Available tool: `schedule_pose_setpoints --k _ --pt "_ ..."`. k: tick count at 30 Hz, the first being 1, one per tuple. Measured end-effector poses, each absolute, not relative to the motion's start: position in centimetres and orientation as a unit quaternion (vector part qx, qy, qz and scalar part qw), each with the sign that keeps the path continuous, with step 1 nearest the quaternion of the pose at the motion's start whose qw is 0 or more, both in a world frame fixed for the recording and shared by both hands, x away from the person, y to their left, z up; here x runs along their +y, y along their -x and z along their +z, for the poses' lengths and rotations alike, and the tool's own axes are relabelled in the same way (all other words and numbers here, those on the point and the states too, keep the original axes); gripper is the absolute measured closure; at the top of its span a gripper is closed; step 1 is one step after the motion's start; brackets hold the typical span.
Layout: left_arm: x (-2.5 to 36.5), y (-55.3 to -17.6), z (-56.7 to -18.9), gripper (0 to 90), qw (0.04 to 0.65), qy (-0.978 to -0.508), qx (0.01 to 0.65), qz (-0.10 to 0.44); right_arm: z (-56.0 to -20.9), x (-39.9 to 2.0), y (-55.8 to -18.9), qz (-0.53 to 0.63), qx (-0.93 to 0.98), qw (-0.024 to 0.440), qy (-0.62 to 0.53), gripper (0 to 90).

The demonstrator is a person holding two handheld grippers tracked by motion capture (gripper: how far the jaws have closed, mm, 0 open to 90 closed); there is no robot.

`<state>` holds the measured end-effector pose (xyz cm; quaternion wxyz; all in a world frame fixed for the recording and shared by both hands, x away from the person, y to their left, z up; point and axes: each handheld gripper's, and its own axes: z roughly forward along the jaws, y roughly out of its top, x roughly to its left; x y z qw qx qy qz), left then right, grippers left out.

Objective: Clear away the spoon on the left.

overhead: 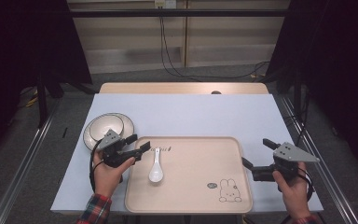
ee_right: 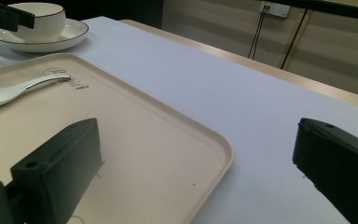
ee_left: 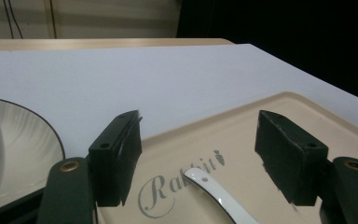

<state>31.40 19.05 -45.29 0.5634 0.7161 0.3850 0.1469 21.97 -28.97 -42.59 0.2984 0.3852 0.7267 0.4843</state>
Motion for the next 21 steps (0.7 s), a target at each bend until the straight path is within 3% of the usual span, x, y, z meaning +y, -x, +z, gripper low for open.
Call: schedule_pose_setpoints --k 21 --pt "20.6 -31.1 -43.9 10.4 0.572 -0.711 0.376 0.157 -42.6 -29.1 -22.0 0.483 0.726 0.299 -0.387 0.6"
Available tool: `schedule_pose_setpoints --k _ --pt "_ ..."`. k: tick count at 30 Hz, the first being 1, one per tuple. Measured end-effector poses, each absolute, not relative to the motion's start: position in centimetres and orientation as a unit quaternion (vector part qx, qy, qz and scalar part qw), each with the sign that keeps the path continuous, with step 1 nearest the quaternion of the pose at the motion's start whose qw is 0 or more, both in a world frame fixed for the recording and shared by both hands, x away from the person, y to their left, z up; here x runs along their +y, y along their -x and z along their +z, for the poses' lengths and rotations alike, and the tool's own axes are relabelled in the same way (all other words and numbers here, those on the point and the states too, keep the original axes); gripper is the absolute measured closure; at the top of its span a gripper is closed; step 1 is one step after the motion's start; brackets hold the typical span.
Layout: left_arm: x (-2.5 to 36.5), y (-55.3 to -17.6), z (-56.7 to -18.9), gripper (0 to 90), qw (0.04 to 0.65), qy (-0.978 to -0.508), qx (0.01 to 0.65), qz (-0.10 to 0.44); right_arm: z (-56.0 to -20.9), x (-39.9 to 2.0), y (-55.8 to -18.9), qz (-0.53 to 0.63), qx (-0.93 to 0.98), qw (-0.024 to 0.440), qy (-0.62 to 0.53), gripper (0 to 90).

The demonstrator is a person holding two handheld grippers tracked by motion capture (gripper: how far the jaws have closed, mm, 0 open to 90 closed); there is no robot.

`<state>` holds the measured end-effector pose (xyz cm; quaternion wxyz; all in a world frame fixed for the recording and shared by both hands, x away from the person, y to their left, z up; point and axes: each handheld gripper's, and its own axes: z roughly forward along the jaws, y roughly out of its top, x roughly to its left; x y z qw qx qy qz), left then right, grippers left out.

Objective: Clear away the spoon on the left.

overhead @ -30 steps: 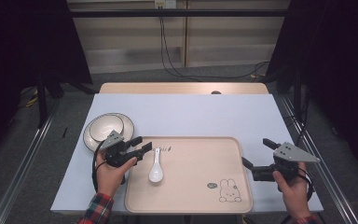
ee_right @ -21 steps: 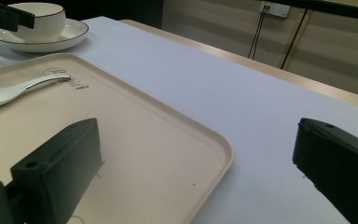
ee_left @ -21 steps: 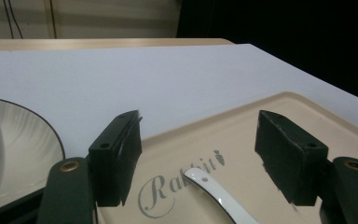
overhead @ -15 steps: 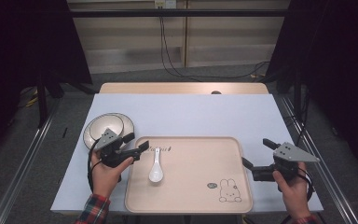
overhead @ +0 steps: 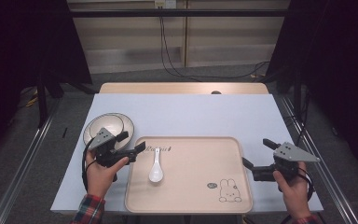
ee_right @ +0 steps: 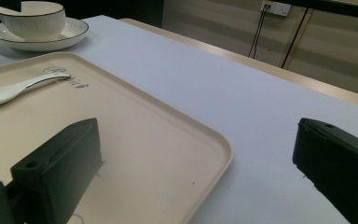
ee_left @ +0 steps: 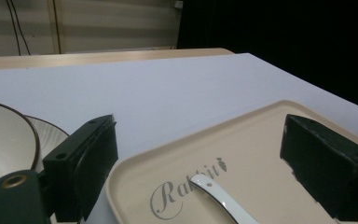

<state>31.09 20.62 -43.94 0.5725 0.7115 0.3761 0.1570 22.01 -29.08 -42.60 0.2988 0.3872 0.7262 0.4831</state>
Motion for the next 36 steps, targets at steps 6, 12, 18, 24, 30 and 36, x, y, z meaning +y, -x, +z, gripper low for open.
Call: schedule_pose_setpoints --k 6,12,18,24,30,36 --pt "21.3 -31.0 -43.5 6.0 0.573 -0.714 0.369 0.162 -42.6 -29.2 -22.0 0.484 0.727 0.296 -0.387 0.7" --pt "21.9 -30.8 -43.3 3.1 0.570 -0.720 0.359 0.167 -42.5 -29.3 -21.9 0.482 0.726 0.298 -0.389 0.6" --pt "22.4 -30.6 -43.0 1.7 0.567 -0.723 0.352 0.178 -42.5 -29.3 -22.0 0.481 0.726 0.301 -0.389 0.7" --pt "23.1 -30.4 -42.8 1.5 0.571 -0.725 0.344 0.174 -42.5 -29.4 -21.9 0.483 0.725 0.299 -0.389 0.7" --pt "23.7 -30.2 -42.8 1.6 0.570 -0.724 0.347 0.176 -42.5 -29.4 -21.9 0.483 0.726 0.299 -0.389 0.7" --pt "24.6 -30.2 -42.7 1.9 0.565 -0.727 0.346 0.182 -42.6 -29.4 -22.0 0.483 0.725 0.298 -0.390 0.7"
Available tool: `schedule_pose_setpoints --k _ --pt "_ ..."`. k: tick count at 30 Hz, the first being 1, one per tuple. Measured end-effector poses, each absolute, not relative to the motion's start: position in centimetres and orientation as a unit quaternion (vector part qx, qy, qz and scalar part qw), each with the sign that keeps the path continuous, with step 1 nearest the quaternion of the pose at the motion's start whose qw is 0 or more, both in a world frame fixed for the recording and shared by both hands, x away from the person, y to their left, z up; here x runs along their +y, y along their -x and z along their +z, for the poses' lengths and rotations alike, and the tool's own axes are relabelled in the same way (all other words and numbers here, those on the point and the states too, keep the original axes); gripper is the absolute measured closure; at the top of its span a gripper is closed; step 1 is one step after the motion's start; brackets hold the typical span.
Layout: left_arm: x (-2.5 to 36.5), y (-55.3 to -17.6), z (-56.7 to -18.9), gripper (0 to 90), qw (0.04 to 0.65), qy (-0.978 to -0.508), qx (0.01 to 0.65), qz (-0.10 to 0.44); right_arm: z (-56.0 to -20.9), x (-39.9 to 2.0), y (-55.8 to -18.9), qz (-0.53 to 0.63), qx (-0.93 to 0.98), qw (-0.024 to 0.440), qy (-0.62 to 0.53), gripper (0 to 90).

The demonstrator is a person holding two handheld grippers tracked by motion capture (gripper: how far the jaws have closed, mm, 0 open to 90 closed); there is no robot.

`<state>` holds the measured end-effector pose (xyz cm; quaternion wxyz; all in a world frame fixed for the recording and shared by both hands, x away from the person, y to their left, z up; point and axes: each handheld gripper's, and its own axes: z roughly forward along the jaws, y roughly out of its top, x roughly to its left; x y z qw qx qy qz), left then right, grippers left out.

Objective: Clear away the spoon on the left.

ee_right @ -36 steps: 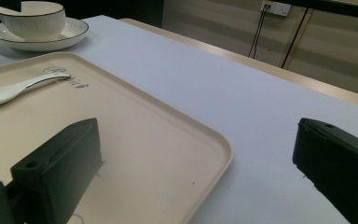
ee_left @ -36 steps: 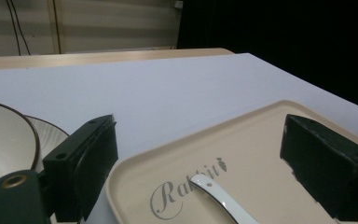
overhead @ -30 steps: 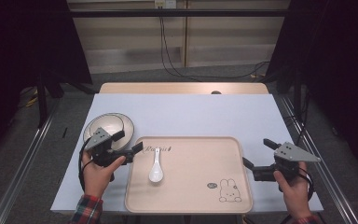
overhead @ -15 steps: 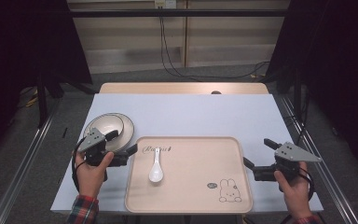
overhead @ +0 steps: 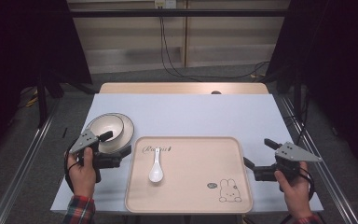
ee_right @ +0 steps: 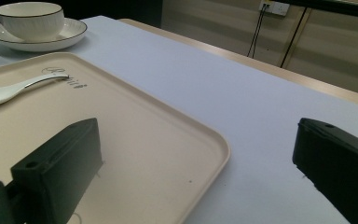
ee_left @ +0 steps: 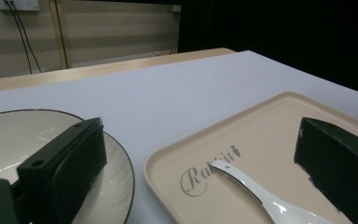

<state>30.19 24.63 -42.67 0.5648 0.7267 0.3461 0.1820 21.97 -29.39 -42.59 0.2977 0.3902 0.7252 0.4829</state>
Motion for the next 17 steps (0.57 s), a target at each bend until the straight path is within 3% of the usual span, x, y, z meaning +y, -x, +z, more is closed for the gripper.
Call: schedule_pose_setpoints --k 17 --pt "26.3 -29.8 -42.7 2.2 0.562 -0.721 0.355 0.196 -43.1 -29.3 -22.2 0.476 0.728 0.295 -0.395 0.7"
